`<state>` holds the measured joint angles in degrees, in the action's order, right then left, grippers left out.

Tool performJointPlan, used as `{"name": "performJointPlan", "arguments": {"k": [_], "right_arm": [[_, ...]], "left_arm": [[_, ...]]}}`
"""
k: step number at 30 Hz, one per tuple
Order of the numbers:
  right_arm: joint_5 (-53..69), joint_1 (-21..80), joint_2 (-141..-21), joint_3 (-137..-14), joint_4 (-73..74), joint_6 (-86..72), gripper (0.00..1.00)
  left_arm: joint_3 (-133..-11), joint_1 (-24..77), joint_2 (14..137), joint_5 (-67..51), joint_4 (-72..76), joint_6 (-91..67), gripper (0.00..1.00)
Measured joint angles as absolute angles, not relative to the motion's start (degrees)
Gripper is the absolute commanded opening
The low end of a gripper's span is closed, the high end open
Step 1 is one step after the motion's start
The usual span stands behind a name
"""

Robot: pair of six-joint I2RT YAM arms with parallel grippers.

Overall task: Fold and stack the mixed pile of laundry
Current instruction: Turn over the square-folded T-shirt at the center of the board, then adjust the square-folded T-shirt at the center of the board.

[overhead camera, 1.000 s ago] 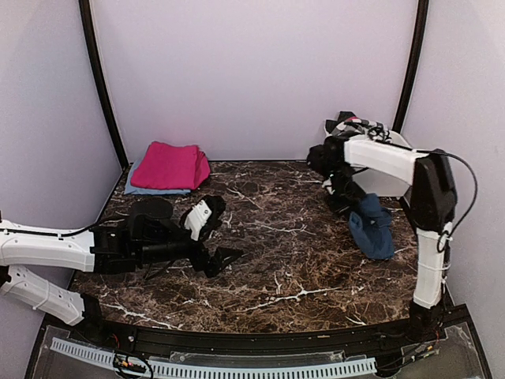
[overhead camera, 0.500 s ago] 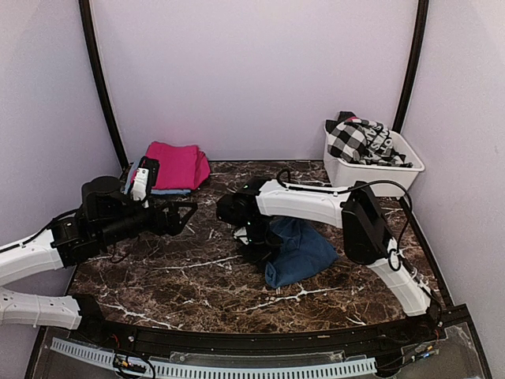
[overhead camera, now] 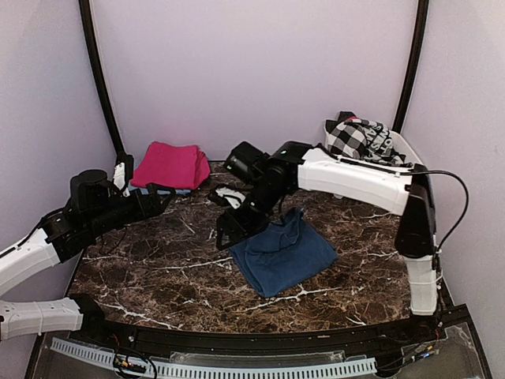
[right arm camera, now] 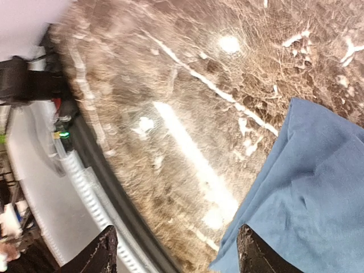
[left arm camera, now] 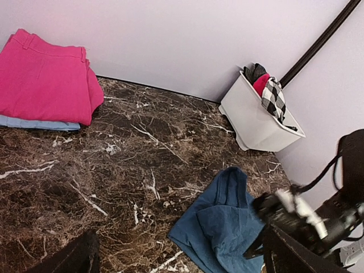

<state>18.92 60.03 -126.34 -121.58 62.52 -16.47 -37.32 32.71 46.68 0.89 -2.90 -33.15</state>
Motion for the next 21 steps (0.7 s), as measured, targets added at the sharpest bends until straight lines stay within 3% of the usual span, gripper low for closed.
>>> {"name": "performJointPlan", "arguments": {"k": [5, 10, 16, 21], "right_arm": [[27.46, 50.87, -103.26, -96.01, 48.25, -16.93, 0.67], [28.84, 35.83, -88.75, -75.4, 38.06, -19.51, 0.61], [25.23, 29.08, -86.74, -62.85, 35.31, -20.51, 0.55], [22.57, 28.8, -90.19, -59.29, 32.86, -20.29, 0.49]], "left_arm": [[-40.03, 32.12, 55.37, -5.74, -2.24, -31.79, 0.99], [-52.62, 39.99, 76.84, -8.49, -4.6, -23.2, 0.98], [-65.3, 46.92, 94.43, -10.15, -7.55, -13.69, 0.94], [-78.67, 50.92, 105.38, -10.26, -13.23, -2.07, 0.98]]}}
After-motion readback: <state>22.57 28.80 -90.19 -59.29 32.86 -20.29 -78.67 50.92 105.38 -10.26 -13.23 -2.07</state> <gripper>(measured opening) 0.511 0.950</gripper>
